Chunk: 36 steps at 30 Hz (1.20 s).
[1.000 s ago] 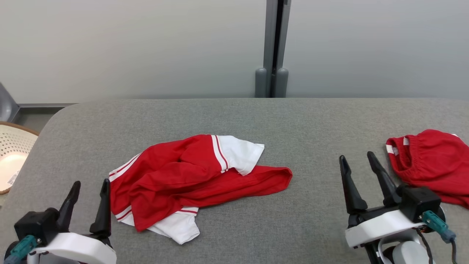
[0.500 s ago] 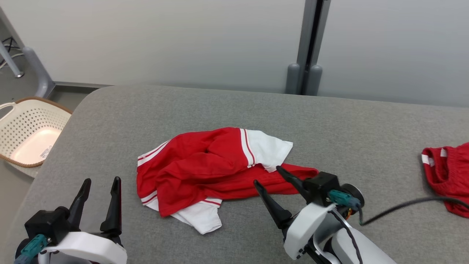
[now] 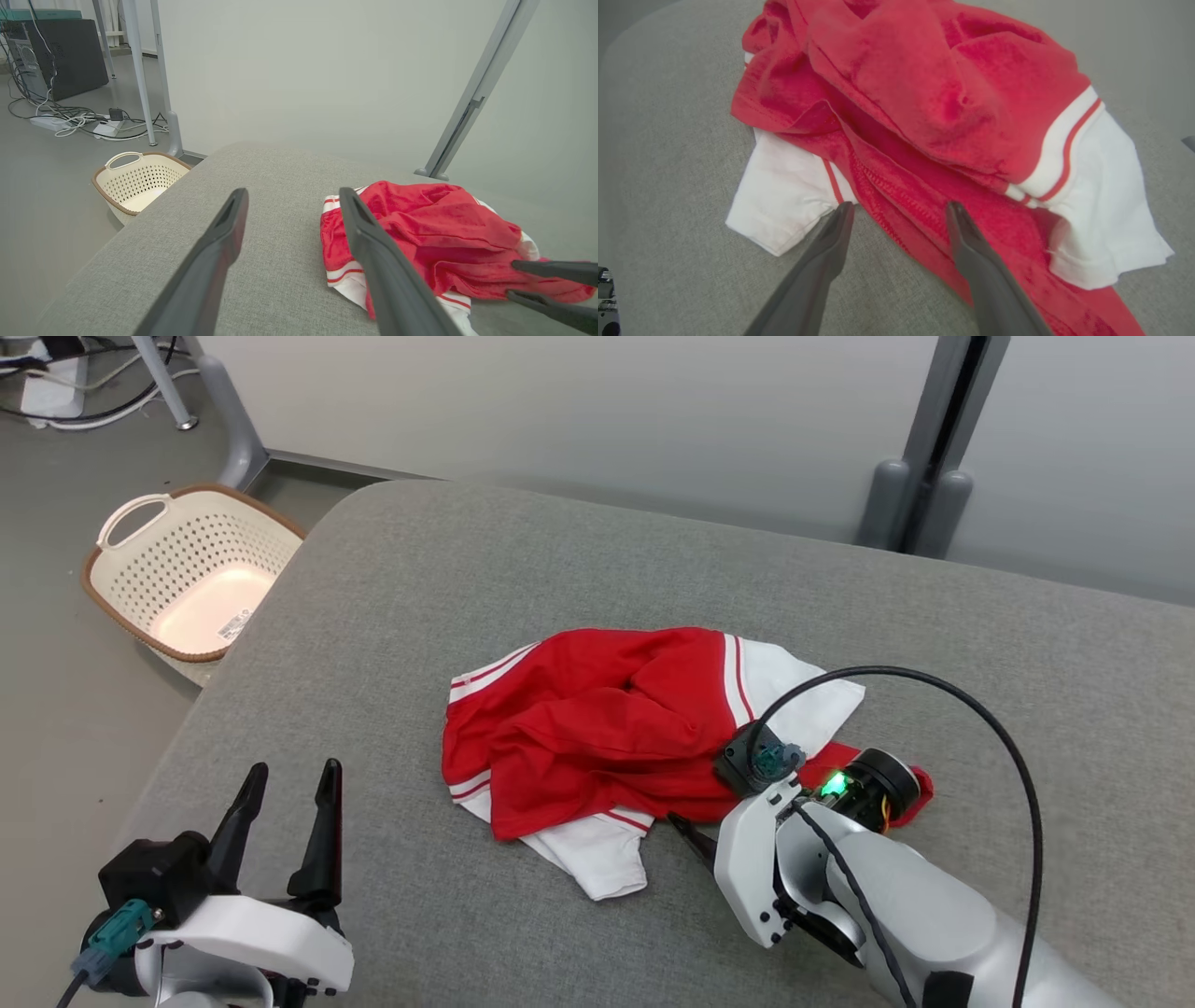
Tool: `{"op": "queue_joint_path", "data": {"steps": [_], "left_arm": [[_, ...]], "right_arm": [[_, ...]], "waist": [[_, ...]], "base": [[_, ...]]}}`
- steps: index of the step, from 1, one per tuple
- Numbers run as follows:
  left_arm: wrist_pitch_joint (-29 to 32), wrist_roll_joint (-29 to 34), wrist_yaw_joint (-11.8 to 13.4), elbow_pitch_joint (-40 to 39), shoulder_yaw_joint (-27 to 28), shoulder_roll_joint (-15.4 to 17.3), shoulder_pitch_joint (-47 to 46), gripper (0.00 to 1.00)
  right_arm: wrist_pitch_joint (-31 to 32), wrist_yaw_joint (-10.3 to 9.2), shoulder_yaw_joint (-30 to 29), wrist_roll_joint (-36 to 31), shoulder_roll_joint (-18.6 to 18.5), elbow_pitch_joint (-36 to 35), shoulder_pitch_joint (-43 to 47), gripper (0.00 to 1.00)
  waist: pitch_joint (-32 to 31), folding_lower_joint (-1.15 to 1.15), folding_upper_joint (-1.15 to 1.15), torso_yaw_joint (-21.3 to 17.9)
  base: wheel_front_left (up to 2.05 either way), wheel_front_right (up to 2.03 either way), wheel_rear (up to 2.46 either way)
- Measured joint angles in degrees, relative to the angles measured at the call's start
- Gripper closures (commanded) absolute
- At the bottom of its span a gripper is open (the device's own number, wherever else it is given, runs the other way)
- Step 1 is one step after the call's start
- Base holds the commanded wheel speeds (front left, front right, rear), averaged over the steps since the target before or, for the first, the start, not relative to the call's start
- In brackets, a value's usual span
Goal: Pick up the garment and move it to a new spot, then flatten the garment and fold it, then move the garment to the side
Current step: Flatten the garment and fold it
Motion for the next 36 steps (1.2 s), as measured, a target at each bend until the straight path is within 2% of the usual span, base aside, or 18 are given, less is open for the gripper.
{"op": "queue_joint_path", "data": {"steps": [5, 6, 7, 8, 18, 21, 27, 36], "left_arm": [[-0.37, -0.32, -0.45, 1.44, -0.12, -0.45, -0.71, 0.0], [-0.57, -0.37, -0.48, 1.62, -0.09, -0.47, -0.84, 0.0], [-0.64, -0.44, -0.53, 1.85, -0.04, -0.52, -0.86, 0.0], [-0.7, -0.46, -0.53, 2.05, -0.02, -0.56, -0.85, 0.0], [-1.12, -0.63, -0.53, 3.05, 0.46, 0.2, -0.65, 0.0], [-0.97, -0.81, -0.44, 2.92, 0.69, 0.7, 0.1, 0.0], [-0.16, -1.13, 0.25, 2.01, 1.25, 2.0, 1.7, 0.0], [1.0, -1.11, 0.91, -0.37, 1.12, 3.09, 2.02, 0.0]], "right_arm": [[1.71, 0.0, 3.46, 2.2, 0.23, 5.67, -1.97, 0.0], [1.64, 0.0, 3.89, 2.38, 0.29, 6.34, -2.37, 0.42], [1.01, 0.0, 4.0, 2.59, 0.33, 7.04, -2.68, 0.62], [0.37, 0.0, 4.23, 2.8, 0.38, 7.71, -2.95, 1.0], [-9.48, 0.0, 3.94, 2.76, 0.38, 10.06, -4.85, 1.0], [-12.96, 0.0, 2.81, 2.58, -0.65, 9.51, -4.85, 1.0], [-17.3, 0.0, -0.87, 0.64, -4.63, 7.43, -4.03, 1.0], [-18.53, 0.01, -9.84, 1.03, -12.35, 4.48, 0.88, 1.0]], "waist": [[1.18, 0.0, 0.0, 1.7], [1.34, 0.0, 0.0, 1.86], [1.46, 0.0, 0.0, 1.93], [1.51, 0.0, 0.0, 1.91], [0.29, 0.0, 0.0, -0.37], [-0.5, 0.0, 0.0, -2.01], [-1.84, 0.0, 0.0, -6.72], [-1.52, 0.0, 0.0, -13.13]], "base": [[0.0, 0.0, 0.0], [0.0, 0.0, 0.0], [0.0, 0.0, 0.0], [0.0, 0.0, 0.0], [0.0, 0.0, 0.0], [0.0, 0.0, 0.0], [0.0, 0.0, 0.0], [0.0, 0.0, 0.0]]}}
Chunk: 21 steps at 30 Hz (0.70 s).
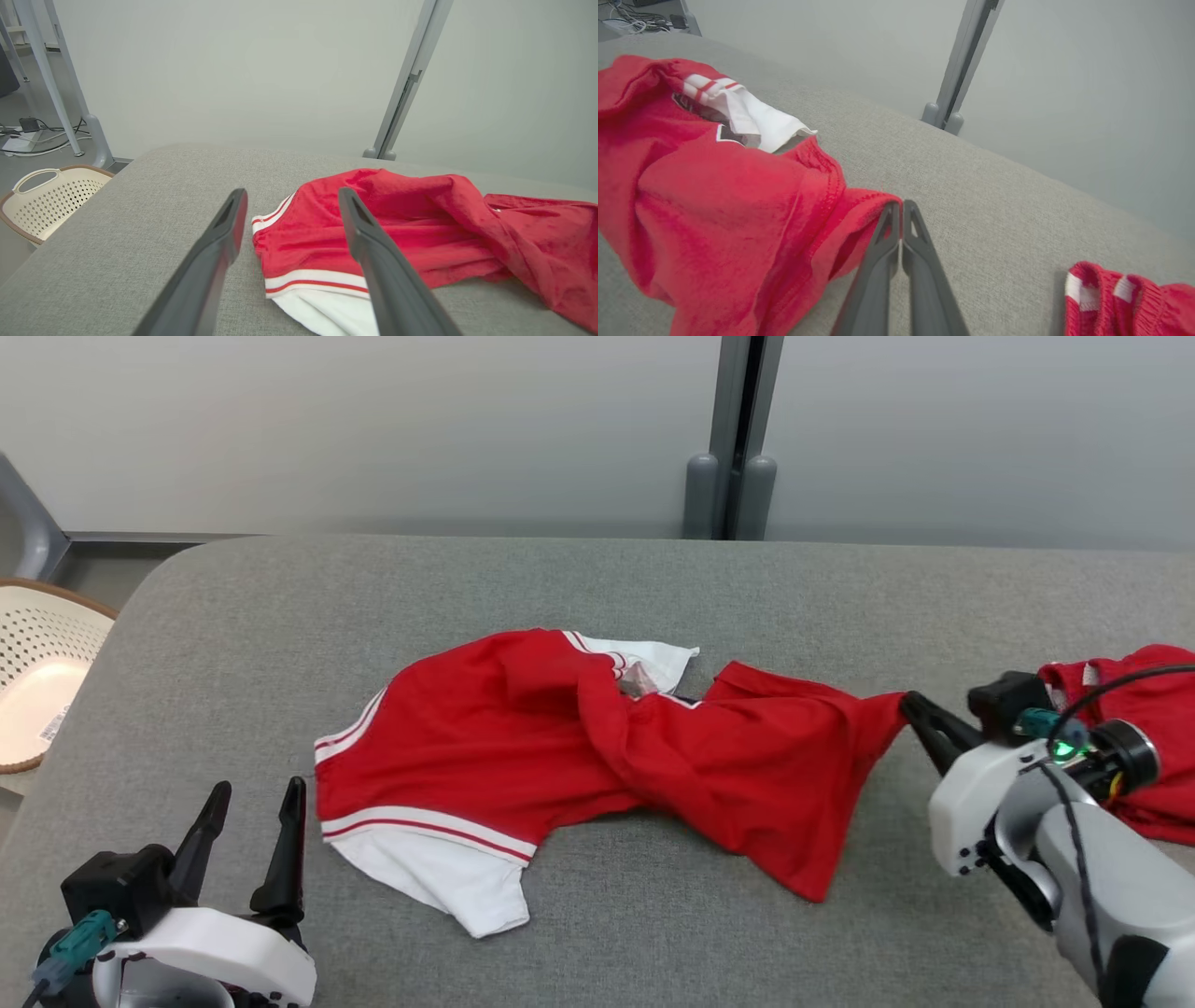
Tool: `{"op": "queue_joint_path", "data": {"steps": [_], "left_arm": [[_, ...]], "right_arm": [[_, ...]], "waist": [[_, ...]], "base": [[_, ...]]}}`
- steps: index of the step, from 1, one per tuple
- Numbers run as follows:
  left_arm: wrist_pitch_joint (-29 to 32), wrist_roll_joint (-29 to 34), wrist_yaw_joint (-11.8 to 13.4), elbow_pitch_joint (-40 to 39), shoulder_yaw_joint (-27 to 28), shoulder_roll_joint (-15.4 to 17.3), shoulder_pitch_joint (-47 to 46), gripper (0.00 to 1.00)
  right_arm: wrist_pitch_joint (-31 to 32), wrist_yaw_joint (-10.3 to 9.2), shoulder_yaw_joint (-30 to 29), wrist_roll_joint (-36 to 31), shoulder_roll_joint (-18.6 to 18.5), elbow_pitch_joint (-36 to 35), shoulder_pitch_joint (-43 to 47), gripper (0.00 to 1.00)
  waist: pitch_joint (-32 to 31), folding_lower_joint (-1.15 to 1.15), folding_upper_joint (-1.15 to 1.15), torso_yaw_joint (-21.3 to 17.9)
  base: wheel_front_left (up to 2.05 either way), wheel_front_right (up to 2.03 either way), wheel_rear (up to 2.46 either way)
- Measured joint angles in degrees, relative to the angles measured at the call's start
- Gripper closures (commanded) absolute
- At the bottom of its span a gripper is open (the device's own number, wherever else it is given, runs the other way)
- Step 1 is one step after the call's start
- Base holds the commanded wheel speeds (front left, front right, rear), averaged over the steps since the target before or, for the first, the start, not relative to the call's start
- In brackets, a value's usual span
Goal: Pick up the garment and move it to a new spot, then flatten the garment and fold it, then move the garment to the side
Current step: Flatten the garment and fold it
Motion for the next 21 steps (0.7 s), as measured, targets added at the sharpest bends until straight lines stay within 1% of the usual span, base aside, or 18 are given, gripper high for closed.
{"op": "queue_joint_path", "data": {"steps": [3, 7, 8, 9, 10, 13, 18, 21], "left_arm": [[0.42, 0.01, 0.0, -0.32, -0.07, 0.47, -0.09, 0.0], [0.91, 0.01, 0.1, -0.41, -0.3, 0.67, -0.15, 0.0], [0.9, 0.02, 0.11, -0.4, -0.35, 0.66, -0.15, 0.0], [0.91, 0.02, 0.14, -0.37, -0.41, 0.67, -0.15, 0.0], [0.91, 0.01, 0.15, -0.35, -0.44, 0.67, -0.16, 0.0], [0.99, 0.02, 0.16, -0.31, -0.58, 0.66, -0.19, 0.0], [0.97, 0.01, 0.66, -0.27, -0.54, 0.74, -0.05, 0.0], [0.7, -0.03, 0.78, -0.36, -0.41, 0.8, 0.55, 0.0]], "right_arm": [[-0.46, -0.01, -4.26, 0.07, -1.52, 1.05, 1.29, 1.0], [-0.25, -0.01, -9.06, 0.09, -1.79, 4.01, 3.33, 1.0], [-0.08, -0.01, -9.88, 0.24, -1.36, 4.87, 3.94, 0.82], [0.6, -0.01, -10.53, 0.22, -0.73, 5.88, 4.42, 0.49], [0.82, -0.01, -11.01, 0.16, -0.07, 6.61, 4.97, 0.0], [-0.4, -0.01, -12.87, 0.19, 1.76, 7.22, 5.86, 0.0], [-4.87, -0.01, -17.18, -1.71, 2.04, 7.57, 5.88, 0.0], [-7.12, -0.01, -20.62, -3.79, 3.05, 5.44, 5.91, 0.0]], "waist": [[1.06, 0.0, 0.0, -0.62], [1.73, 0.0, 0.0, -1.16], [1.77, 0.0, 0.0, -1.25], [1.72, 0.0, 0.0, -1.38], [1.64, 0.0, 0.0, -1.51], [1.26, 0.0, 0.0, -2.1], [0.03, 0.0, 0.0, -3.66], [-0.94, 0.0, 0.0, -4.85]], "base": [[0.0, 0.0, 0.0], [0.0, 0.0, 0.0], [0.0, 0.0, 0.0], [0.0, 0.0, 0.0], [0.0, 0.0, 0.0], [0.0, 0.0, 0.0], [0.0, 0.0, 0.0], [0.0, 0.0, 0.0]]}}
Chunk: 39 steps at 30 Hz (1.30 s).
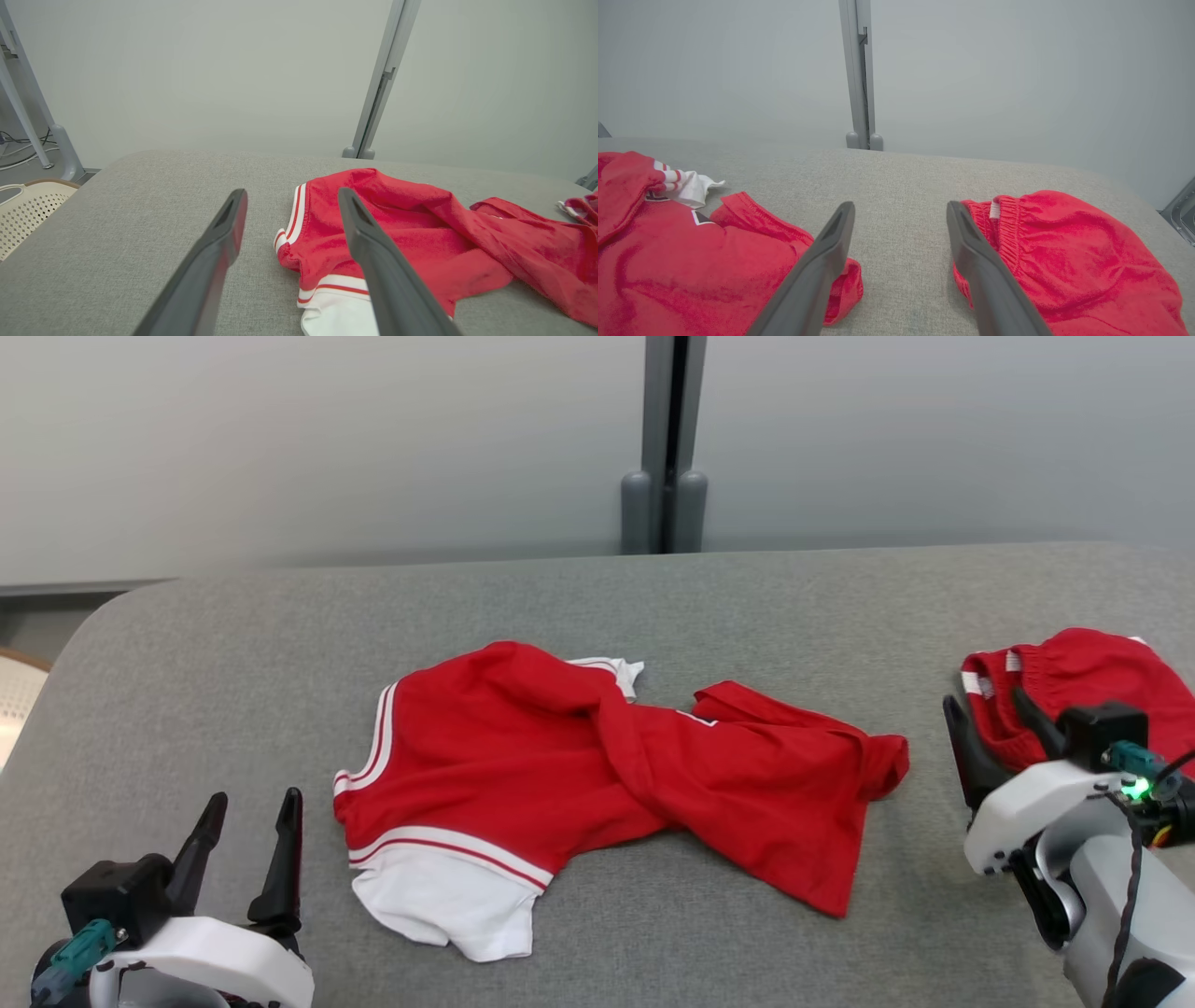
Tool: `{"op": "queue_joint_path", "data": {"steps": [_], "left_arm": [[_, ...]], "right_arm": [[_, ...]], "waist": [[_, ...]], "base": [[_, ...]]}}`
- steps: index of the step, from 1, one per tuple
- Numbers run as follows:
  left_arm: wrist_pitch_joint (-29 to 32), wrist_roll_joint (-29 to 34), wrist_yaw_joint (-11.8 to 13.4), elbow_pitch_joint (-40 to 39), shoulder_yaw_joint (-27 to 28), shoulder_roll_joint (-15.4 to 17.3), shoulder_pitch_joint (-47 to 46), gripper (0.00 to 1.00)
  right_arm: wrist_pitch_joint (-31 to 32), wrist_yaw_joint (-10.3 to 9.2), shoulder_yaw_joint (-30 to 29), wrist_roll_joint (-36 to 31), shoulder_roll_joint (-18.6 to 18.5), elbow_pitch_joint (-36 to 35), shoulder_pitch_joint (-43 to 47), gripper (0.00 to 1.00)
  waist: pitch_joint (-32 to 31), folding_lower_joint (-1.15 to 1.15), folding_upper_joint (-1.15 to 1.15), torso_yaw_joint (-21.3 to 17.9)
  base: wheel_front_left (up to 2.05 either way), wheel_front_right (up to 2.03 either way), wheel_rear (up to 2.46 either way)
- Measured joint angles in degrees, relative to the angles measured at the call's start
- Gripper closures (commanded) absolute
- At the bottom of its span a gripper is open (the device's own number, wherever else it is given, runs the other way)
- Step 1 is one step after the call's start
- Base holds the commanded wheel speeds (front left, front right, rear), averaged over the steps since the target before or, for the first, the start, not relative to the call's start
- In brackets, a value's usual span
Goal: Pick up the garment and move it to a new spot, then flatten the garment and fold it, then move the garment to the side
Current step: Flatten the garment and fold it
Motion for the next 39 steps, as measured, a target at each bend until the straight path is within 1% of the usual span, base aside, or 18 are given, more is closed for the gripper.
{"op": "queue_joint_path", "data": {"steps": [4, 7, 10, 12, 15, 21, 26, 30, 31, 32, 33, 36, 39], "left_arm": [[-1.25, -0.1, 0.67, -0.51, 0.66, -0.01, 0.86, 0.0], [-1.7, -0.27, 1.11, -0.86, 0.9, -0.04, 1.75, 0.0], [-2.18, -0.31, 1.25, -1.18, 1.21, -0.13, 2.36, 0.0], [-2.41, -0.52, 1.38, -1.18, 1.22, -0.3, 2.66, 0.0], [-2.83, -0.71, 1.38, -1.16, 1.27, -0.51, 2.81, 0.0], [-2.85, -0.83, 1.37, -1.16, 1.07, -0.57, 2.85, 0.0], [-2.82, -0.82, 1.37, -1.25, 0.76, -0.57, 2.58, 0.0], [-2.81, -0.81, 1.37, -1.26, 0.46, -0.69, 2.51, 0.0], [-2.8, -0.81, 1.37, -1.26, 0.34, -0.79, 2.39, 0.0], [-2.74, -0.8, 1.29, -1.2, -0.02, -1.0, 2.26, 0.0], [-2.68, -0.8, 1.13, -1.14, -0.15, -1.12, 2.24, 0.0], [-2.49, -0.81, 1.1, -0.91, -0.38, -1.32, 1.99, 0.0], [-2.49, -0.83, 1.04, -0.73, -0.4, -1.33, 1.62, 0.0]], "right_arm": [[-1.13, 0.0, -6.01, -3.1, 2.04, -7.57, 2.06, 0.0], [-1.19, 0.0, -11.66, -6.31, 4.19, -16.1, 6.99, 0.0], [-1.23, 0.0, -15.94, -9.12, 7.54, -23.31, 13.46, 0.0], [-1.21, 0.0, -17.66, -10.53, 9.75, -25.97, 17.89, 0.0], [-0.03, 0.0, -19.19, -12.1, 11.41, -28.53, 22.11, 0.0], [2.79, 0.0, -20.34, -13.83, 13.08, -33.41, 24.47, 0.0], [5.54, 0.0, -20.53, -14.05, 13.6, -35.61, 25.16, 0.0], [9.94, 0.0, -17.34, -11.32, 13.91, -35.16, 26.26, 0.0], [11.56, 0.0, -16.56, -10.23, 14.07, -34.66, 26.38, 0.0], [14.97, 0.0, -14.92, -8.43, 14.06, -33.28, 26.65, 0.0], [16.36, 0.0, -14.71, -7.12, 14.17, -32.66, 26.83, 0.0], [20.75, 0.0, -14.74, -5.05, 14.28, -30.11, 26.81, 0.0], [25.15, -0.01, -15.57, -1.15, 14.56, -27.38, 26.05, 0.0]], "waist": [[-1.41, 0.0, 0.0, -1.71], [-2.24, 0.0, 0.0, -2.94], [-2.78, 0.0, 0.0, -3.8], [-2.93, 0.0, 0.0, -4.17], [-2.77, 0.0, 0.0, -4.48], [-2.23, 0.0, 0.0, -4.79], [-2.05, 0.0, 0.0, -4.55], [-1.89, 0.0, 0.0, -4.25], [-1.85, 0.0, 0.0, -4.09], [-1.76, 0.0, 0.0, -3.59], [-1.72, 0.0, 0.0, -3.27], [-1.54, 0.0, 0.0, -2.24], [-1.26, 0.0, 0.0, -1.14]], "base": [[0.0, 0.0, 0.0], [0.0, 0.0, 0.0], [0.0, 0.0, 0.0], [0.0, 0.0, 0.0], [0.0, 0.0, 0.0], [0.0, 0.0, 0.0], [0.0, 0.0, 0.0], [0.0, 0.0, 0.0], [0.0, 0.0, 0.0], [0.0, 0.0, 0.0], [0.0, 0.0, 0.0], [0.0, 0.0, 0.0], [0.0, 0.0, 0.0]]}}
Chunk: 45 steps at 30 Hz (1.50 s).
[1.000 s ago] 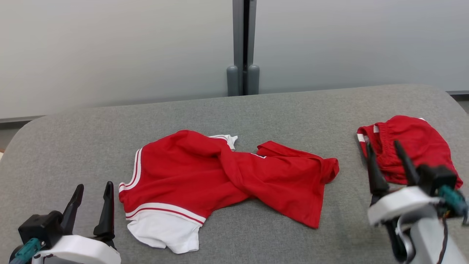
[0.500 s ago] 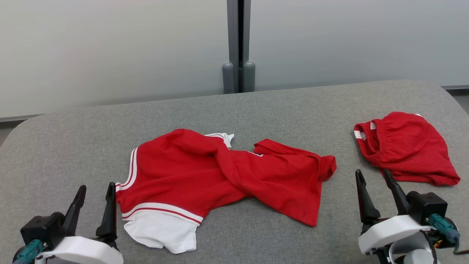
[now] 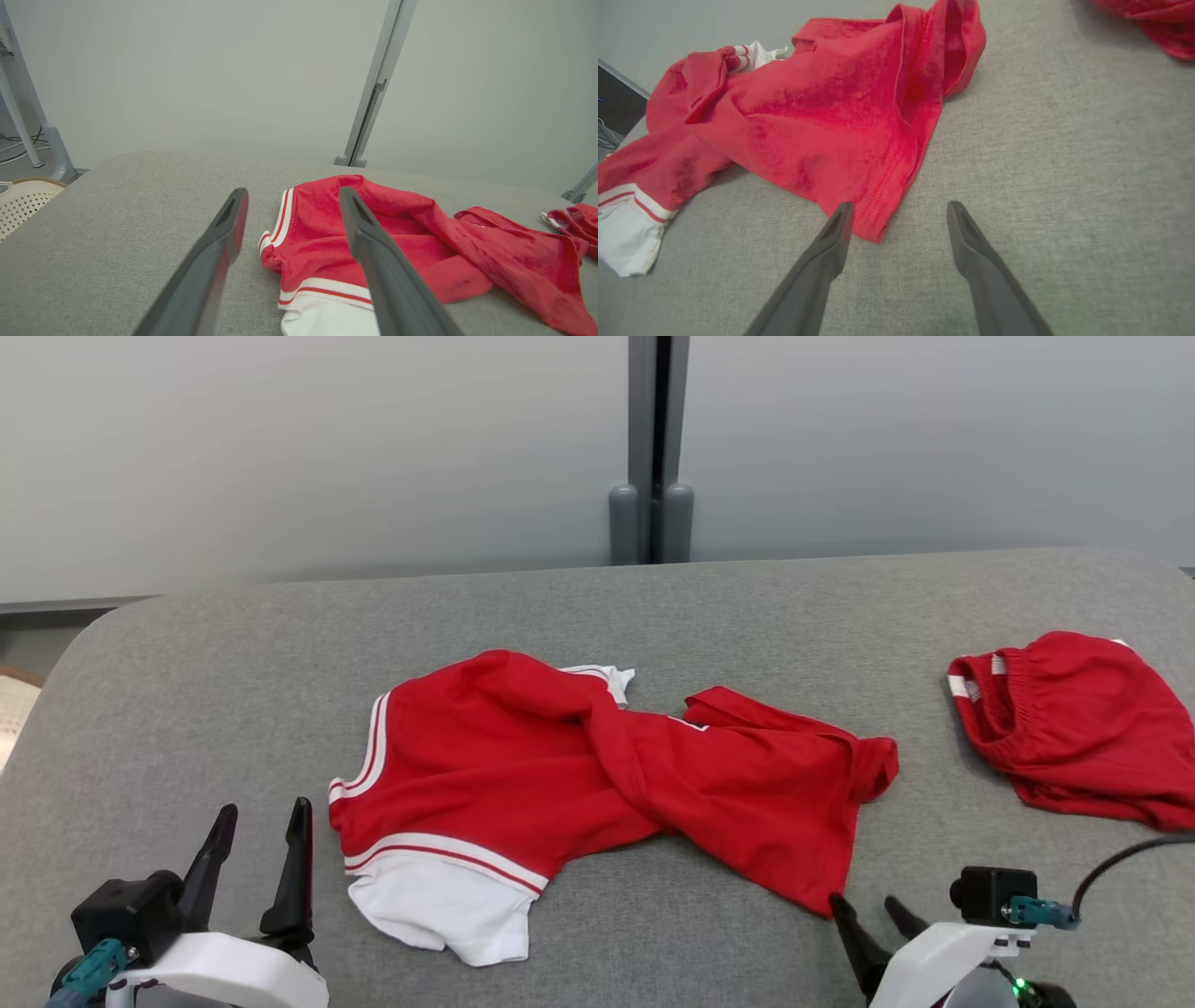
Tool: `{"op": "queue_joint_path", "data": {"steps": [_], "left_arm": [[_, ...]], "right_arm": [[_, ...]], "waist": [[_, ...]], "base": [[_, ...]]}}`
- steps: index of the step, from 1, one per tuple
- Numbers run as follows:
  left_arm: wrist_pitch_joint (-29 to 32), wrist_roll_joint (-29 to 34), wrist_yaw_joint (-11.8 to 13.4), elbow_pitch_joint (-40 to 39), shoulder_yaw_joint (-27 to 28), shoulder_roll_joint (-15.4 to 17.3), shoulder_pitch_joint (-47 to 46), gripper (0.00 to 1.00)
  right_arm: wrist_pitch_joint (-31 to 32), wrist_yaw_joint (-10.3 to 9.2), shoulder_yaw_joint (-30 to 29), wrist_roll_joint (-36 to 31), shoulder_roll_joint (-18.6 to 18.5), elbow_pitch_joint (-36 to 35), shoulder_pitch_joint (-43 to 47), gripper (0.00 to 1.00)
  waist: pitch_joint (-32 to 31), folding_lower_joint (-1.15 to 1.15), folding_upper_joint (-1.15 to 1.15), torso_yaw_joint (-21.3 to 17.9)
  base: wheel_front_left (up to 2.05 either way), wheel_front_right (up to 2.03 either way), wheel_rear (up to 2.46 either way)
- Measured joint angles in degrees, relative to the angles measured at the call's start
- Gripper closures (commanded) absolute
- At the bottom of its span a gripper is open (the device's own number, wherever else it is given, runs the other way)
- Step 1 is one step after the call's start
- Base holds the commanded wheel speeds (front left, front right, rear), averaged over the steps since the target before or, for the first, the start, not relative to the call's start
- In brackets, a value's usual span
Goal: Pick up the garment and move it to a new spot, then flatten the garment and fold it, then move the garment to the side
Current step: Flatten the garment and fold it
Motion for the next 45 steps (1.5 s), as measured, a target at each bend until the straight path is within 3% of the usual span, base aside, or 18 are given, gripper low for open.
{"op": "queue_joint_path", "data": {"steps": [4, 11, 12, 13, 14, 15, 16, 22, 28, 40, 45], "left_arm": [[0.0, -0.02, -0.11, 0.26, -0.01, 0.11, -0.14, 0.0], [0.0, -0.04, -0.16, 0.34, -0.03, 0.16, -0.55, 0.0], [0.0, -0.08, -0.15, 0.35, -0.03, 0.18, -0.63, 0.0], [0.0, -0.1, -0.15, 0.36, -0.03, 0.18, -0.69, 0.0], [0.01, -0.11, -0.15, 0.36, -0.01, 0.22, -0.71, 0.0], [0.02, -0.11, -0.15, 0.37, 0.0, 0.27, -0.73, 0.0], [0.11, -0.12, -0.14, 0.37, 0.01, 0.31, -0.74, 0.0], [0.18, -0.14, 0.35, 0.15, 0.04, 0.65, -0.74, 0.0], [0.26, -0.52, 0.42, -0.14, -0.18, 0.64, -0.58, 0.0], [1.21, -0.82, 0.86, -0.49, -0.88, 0.68, 0.19, 0.0], [1.74, -0.82, 1.01, -0.93, -1.02, 1.15, 0.24, 0.0]], "right_arm": [[2.99, 0.01, -0.86, 4.07, 0.26, 3.33, -1.1, 0.0], [1.82, 0.01, -0.24, 10.72, 0.22, 7.4, -3.96, 0.0], [1.44, 0.01, 0.2, 11.54, 0.22, 8.14, -4.43, 0.06], [1.0, 0.02, 0.59, 12.06, 0.19, 8.81, -4.99, 0.42], [0.6, 0.02, 0.92, 12.78, 0.19, 9.45, -5.47, 0.59], [0.05, 0.02, 1.31, 13.37, 0.18, 10.09, -6.06, 0.97], [-0.53, 0.01, 1.68, 14.02, 0.18, 10.62, -6.53, 1.0], [-2.35, 0.0, 4.89, 15.92, 0.36, 12.02, -9.46, 1.0], [0.45, 0.0, 4.75, 15.28, -1.0, 7.51, -10.48, 1.0], [22.6, 0.01, -2.74, 18.19, -10.44, -14.24, 0.93, 1.0], [29.22, 0.01, -7.15, 14.97, -10.44, -17.24, 5.29, 1.0]], "waist": [[0.46, 0.0, 0.0, 1.28], [1.28, 0.0, 0.0, 2.36], [1.42, 0.0, 0.0, 2.41], [1.55, 0.0, 0.0, 2.41], [1.68, 0.0, 0.0, 2.37], [1.8, 0.0, 0.0, 2.3], [1.9, 0.0, 0.0, 2.2], [2.0, 0.0, 0.0, 0.93], [1.49, 0.0, 0.0, -0.89], [0.47, 0.0, 0.0, -2.69], [0.56, 0.0, 0.0, -2.58]], "base": [[0.0, 0.0, 0.0], [0.0, 0.0, 0.0], [0.0, 0.0, 0.0], [0.0, 0.0, 0.0], [0.0, 0.0, 0.0], [0.0, 0.0, 0.0], [0.0, 0.0, 0.0], [0.0, 0.0, 0.0], [0.0, 0.0, 0.0], [0.0, 0.0, 0.0], [0.0, 0.0, 0.0]]}}
